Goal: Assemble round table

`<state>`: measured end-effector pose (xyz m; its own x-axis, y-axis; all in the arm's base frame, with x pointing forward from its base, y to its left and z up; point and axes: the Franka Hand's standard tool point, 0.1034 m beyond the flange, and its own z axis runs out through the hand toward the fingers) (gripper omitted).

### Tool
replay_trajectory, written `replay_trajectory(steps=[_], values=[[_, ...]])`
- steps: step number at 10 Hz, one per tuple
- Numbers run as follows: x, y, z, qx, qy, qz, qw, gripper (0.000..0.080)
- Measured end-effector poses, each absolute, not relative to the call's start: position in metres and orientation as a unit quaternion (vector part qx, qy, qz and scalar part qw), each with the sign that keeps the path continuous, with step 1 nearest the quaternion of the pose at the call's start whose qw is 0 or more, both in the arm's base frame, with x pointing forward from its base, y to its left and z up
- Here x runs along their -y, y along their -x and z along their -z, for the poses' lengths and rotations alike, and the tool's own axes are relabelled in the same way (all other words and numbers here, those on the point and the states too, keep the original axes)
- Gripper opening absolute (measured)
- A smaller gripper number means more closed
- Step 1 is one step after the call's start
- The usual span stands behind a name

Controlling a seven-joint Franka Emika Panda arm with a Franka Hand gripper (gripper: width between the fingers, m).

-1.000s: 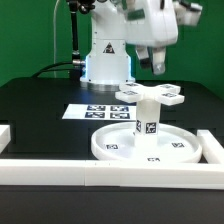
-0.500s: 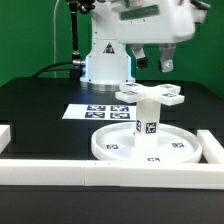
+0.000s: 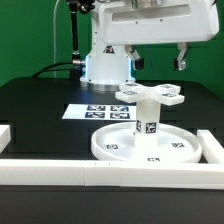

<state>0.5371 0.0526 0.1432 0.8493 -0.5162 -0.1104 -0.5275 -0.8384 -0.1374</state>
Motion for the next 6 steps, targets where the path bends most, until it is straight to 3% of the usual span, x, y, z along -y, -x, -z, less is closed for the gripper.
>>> replay_trajectory(steps=[2, 4, 6], values=[[-0.053, -0.537, -0.143, -0.195, 0.977, -0.026, 0.080, 0.0649], [-0.062, -0.538, -0.141, -0.027, 0.998, -0.007, 0.047, 0.0649], [-0.067, -0.541, -0.139, 0.086, 0.996, -0.008, 0.036, 0.0649]])
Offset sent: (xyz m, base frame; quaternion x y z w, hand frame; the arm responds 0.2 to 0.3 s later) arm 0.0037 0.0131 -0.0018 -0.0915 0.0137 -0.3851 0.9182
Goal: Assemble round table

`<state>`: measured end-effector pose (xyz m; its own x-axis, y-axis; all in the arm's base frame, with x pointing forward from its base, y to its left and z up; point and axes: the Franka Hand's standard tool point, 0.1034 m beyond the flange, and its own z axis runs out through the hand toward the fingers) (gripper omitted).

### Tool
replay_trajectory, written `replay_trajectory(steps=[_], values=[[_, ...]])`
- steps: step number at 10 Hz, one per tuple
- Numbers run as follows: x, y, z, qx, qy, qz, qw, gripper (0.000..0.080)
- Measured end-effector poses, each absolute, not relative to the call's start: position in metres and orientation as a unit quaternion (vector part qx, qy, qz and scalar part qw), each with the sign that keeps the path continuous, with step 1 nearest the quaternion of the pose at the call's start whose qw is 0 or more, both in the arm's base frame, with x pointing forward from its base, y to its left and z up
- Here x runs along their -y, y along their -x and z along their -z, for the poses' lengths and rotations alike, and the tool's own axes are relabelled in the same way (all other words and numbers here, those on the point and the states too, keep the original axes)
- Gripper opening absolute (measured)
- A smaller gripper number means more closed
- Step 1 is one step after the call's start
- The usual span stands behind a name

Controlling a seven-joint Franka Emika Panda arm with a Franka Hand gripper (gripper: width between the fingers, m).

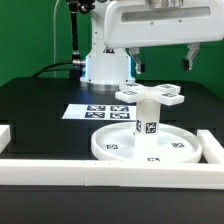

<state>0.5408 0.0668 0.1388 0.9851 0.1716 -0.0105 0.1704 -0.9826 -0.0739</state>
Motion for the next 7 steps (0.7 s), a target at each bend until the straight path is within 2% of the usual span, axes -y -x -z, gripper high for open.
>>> replay_trajectory(steps=[3, 7], values=[[-0.0645, -0.5408, -0.1382, 0.176, 0.984, -0.005, 0.037, 0.0649], [-0.0648, -0.5457, -0.1307, 0.400, 0.916, 0.007, 0.022, 0.0649]])
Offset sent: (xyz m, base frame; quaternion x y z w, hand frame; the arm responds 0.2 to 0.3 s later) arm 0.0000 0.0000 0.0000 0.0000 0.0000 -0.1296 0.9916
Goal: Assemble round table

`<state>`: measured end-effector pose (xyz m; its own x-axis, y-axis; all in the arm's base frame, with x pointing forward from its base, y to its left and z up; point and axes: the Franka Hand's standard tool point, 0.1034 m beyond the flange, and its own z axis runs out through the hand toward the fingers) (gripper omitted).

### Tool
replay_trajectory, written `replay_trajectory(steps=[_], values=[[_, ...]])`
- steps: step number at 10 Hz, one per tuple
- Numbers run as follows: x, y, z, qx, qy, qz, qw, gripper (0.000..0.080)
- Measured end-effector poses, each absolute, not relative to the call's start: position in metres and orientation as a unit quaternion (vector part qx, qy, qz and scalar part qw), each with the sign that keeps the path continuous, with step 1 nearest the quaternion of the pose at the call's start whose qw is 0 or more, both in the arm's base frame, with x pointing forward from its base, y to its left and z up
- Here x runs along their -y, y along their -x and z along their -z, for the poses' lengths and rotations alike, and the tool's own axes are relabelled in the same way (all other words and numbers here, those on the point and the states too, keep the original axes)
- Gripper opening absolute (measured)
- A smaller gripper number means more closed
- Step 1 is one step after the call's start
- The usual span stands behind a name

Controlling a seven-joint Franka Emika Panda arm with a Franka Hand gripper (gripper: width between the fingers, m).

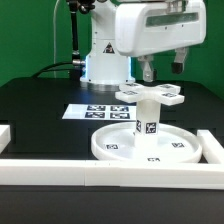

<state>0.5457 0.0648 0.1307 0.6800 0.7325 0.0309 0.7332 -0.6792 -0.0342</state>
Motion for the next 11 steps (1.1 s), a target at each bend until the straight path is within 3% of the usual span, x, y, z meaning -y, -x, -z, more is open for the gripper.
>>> replay_trajectory(steps=[7, 11], values=[[-0.055, -0.546, -0.125, 0.636, 0.772, 0.002, 0.011, 0.0649], [-0.051, -0.546, -0.119, 0.649, 0.761, -0.003, 0.010, 0.0649]])
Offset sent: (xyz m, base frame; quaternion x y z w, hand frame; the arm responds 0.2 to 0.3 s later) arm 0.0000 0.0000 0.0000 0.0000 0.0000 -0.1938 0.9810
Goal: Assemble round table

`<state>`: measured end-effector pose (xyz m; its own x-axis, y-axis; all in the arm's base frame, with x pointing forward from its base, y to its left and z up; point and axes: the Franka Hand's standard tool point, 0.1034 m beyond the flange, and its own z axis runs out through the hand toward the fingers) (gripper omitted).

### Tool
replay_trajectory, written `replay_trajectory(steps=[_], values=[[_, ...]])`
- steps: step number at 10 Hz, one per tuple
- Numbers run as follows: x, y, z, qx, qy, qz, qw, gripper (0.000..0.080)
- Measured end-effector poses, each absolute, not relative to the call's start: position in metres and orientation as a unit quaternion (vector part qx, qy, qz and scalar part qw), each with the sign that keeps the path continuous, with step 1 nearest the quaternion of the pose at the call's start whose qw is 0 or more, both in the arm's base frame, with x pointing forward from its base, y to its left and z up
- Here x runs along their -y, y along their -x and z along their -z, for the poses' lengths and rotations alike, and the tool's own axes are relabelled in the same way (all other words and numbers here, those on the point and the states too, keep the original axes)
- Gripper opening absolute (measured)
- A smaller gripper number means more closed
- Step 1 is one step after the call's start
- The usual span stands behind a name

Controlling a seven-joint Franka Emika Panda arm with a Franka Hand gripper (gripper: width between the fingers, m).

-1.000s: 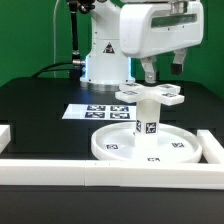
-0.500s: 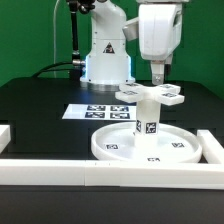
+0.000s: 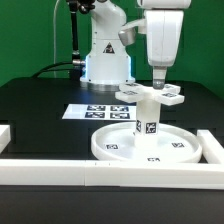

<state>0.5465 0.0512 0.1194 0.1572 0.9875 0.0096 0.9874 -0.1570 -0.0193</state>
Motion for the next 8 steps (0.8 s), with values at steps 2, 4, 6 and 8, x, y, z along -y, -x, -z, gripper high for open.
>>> replay_trajectory(steps=[2, 4, 6, 8], values=[[-0.049, -0.546, -0.117, 0.648, 0.762, -0.005, 0.012, 0.0649], [-0.044, -0.545, -0.113, 0.644, 0.765, -0.007, 0.013, 0.0649], [-0.041, -0.544, -0.109, 0.643, 0.766, -0.010, 0.015, 0.0649], [-0.038, -0.543, -0.104, 0.641, 0.768, -0.013, 0.018, 0.0649]])
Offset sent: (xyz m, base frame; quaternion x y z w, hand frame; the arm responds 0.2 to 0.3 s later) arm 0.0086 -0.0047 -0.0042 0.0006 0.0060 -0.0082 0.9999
